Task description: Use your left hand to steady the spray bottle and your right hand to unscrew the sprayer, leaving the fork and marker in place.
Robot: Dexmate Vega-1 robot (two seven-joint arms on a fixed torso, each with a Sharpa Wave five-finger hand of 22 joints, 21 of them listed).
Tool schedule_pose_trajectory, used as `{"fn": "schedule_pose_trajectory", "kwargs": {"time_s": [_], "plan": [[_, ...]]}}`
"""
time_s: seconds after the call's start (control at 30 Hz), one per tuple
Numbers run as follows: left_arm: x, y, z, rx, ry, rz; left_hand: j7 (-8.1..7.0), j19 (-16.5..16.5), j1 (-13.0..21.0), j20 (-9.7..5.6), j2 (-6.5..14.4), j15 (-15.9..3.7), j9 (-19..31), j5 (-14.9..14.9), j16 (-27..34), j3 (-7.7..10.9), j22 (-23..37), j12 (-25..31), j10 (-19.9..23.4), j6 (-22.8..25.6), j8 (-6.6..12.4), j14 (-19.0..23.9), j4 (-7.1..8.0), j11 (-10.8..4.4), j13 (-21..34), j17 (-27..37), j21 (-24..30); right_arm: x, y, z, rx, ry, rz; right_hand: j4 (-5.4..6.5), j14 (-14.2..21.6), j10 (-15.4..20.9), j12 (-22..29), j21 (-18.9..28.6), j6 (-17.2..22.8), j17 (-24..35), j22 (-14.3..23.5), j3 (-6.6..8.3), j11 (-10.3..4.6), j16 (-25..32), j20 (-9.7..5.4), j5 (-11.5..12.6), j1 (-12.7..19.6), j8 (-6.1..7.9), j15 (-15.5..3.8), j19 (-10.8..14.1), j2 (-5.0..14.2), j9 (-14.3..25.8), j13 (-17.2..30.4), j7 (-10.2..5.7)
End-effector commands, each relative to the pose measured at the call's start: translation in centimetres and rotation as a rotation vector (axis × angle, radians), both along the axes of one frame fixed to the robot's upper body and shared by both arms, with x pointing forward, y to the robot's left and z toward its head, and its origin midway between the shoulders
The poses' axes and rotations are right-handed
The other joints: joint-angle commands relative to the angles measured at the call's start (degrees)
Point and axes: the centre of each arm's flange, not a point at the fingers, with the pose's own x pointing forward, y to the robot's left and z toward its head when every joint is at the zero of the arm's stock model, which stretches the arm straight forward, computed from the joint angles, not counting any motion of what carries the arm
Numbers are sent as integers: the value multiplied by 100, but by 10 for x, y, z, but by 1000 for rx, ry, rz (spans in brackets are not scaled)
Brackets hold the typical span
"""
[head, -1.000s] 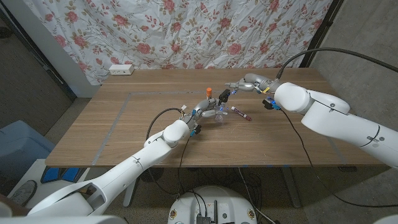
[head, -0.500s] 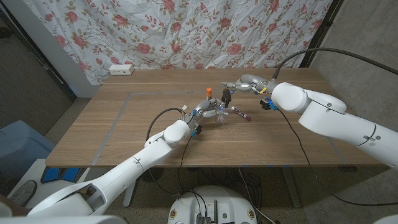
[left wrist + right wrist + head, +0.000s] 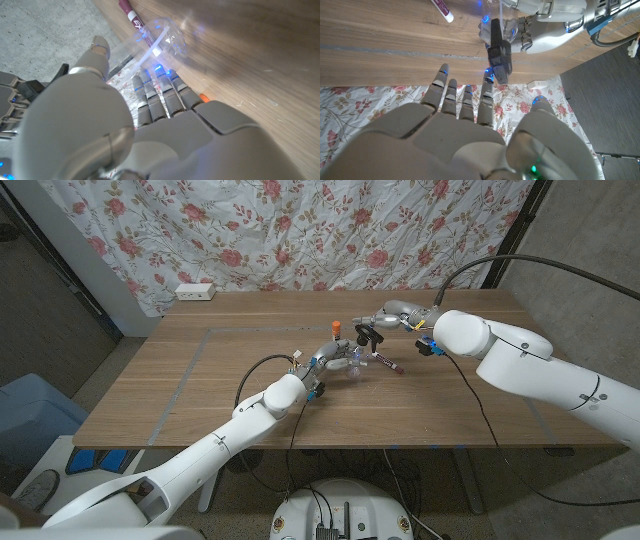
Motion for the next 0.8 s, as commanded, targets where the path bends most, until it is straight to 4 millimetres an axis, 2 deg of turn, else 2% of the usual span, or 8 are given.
{"fn": "schedule_pose_trajectory", "kwargs": {"time_s": [0.03, 0.23, 0.4, 0.53, 0.8], "plan": [[0, 0, -2, -6, 5, 0, 110, 38, -470, -110, 739, -513, 11, 25, -29, 194, 16, 48, 244, 371, 56, 57, 160, -166, 24, 22, 14, 1, 0, 1, -17, 24, -2, -278, -34, -72, -15, -8, -122, -14, 17, 203, -13, -29, 12, 75, 383, 13, -34, -12, 50, 21, 19, -14], [-1, 1, -2, -8, 4, 1, 101, 41, -485, -111, 741, -510, 11, 23, -33, 199, 16, 45, 248, 370, 55, 63, 159, -157, 28, 23, 14, 1, -2, 3, -15, 42, 3, -588, -80, -184, -29, 2, -235, -37, 15, 419, -56, -64, 2, 194, 777, 22, -89, -2, 108, 27, 20, -43], [-2, 2, -3, -10, 6, -1, 104, 40, -502, -112, 745, -508, 10, 22, -38, 206, 16, 40, 244, 372, 56, 70, 162, -153, 31, 21, 14, 1, -5, 3, -16, 64, 16, -738, -90, -223, -21, 5, -299, -53, 13, 608, -47, -77, -4, 307, 1120, 31, -87, 6, 165, 30, 20, -82], [-2, 2, -4, -10, 5, -3, 102, 42, -508, -112, 749, -512, 10, 21, -38, 208, 15, 38, 246, 375, 57, 70, 161, -161, 32, 25, 14, 0, -7, 5, -13, 76, 19, -790, -97, -255, -19, 3, -350, -68, 11, 748, -72, -87, -9, 394, 1397, 35, -115, 2, 175, 30, 20, -116], [-4, 2, -3, -8, 0, -7, 104, 44, -536, -113, 746, -513, 9, 18, -45, 211, 15, 36, 252, 369, 54, 76, 165, -160, 36, 25, 14, -1, -9, 5, -9, 84, 26, -818, -119, -292, -11, 9, -399, -94, 7, 998, -123, -106, -30, 577, 1947, 54, -166, 34, 140, 31, 20, -222]]}}
